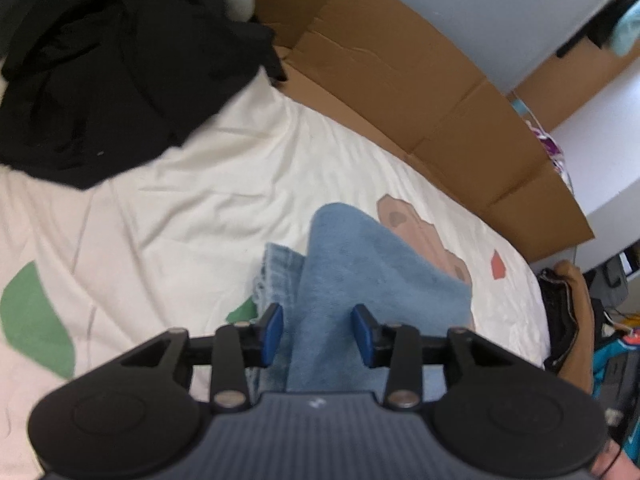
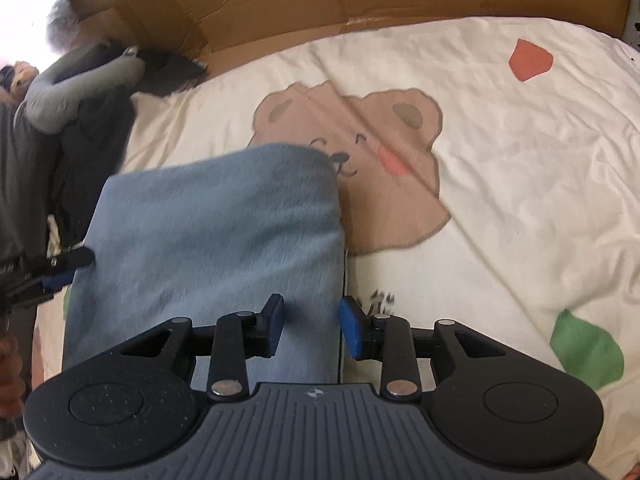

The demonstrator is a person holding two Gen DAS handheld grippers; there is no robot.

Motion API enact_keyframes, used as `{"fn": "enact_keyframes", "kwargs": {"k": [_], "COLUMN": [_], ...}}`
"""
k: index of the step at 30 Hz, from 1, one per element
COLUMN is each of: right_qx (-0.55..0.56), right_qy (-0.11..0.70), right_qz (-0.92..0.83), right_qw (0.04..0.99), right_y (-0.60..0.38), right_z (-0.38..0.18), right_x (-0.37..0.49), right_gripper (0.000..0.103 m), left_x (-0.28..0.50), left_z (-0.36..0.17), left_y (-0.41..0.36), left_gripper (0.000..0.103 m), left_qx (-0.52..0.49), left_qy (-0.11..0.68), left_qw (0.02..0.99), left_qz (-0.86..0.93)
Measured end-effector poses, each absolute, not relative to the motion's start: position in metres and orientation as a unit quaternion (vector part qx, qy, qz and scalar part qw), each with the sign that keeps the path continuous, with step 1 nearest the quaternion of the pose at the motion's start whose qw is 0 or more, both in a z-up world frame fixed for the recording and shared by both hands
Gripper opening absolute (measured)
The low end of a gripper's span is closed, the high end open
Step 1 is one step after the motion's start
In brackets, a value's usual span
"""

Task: Fold clothes

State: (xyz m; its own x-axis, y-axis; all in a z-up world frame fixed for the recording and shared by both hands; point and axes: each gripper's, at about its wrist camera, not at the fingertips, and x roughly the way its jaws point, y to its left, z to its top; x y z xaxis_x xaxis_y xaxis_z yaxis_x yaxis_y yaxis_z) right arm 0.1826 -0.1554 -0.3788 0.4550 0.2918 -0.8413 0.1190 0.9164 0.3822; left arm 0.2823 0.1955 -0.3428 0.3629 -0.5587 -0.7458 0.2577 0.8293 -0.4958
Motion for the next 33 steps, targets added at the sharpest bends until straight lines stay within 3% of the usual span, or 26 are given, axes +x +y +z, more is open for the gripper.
{"fn": "enact_keyframes", "kwargs": {"k": [9, 11, 14, 21, 33], "right_qx": [0.228, 0.230, 0.229, 0.214, 0.189], "right_qy": [0.508, 0.507, 0.505, 0.482, 0.467], "right_qz": [0.046, 0.045, 0.046, 0.056, 0.050], "right_qw": [0.829, 0.829, 0.831, 0.848, 0.862], "right_y": [-0.161, -0.161, -0.160, -0.155, -0.133], "right_z": [-0.389, -0.389, -0.388, -0.375, -0.376], "right_x": [0.196, 0.196, 0.195, 0.198, 0.229], "right_gripper": [0.044, 0.044, 0.044, 0.044, 0.039], "left_x": [0.305, 0.305, 0.300, 0.292, 0.298], "left_z": [-0.358, -0.357, -0.347, -0.335, -0.367], "left_y": [0.185, 0.185, 0.187, 0.195, 0.213], "left_gripper": [0.037, 0.015, 0.008, 0.007, 0.008], "left_qx": [-0.169, -0.160, -0.149, -0.132, -0.158], "left_qy": [0.519, 0.518, 0.506, 0.493, 0.509], "left_qw": [0.791, 0.794, 0.803, 0.819, 0.814], "left_qz": [-0.274, -0.274, -0.278, -0.262, -0.232]}}
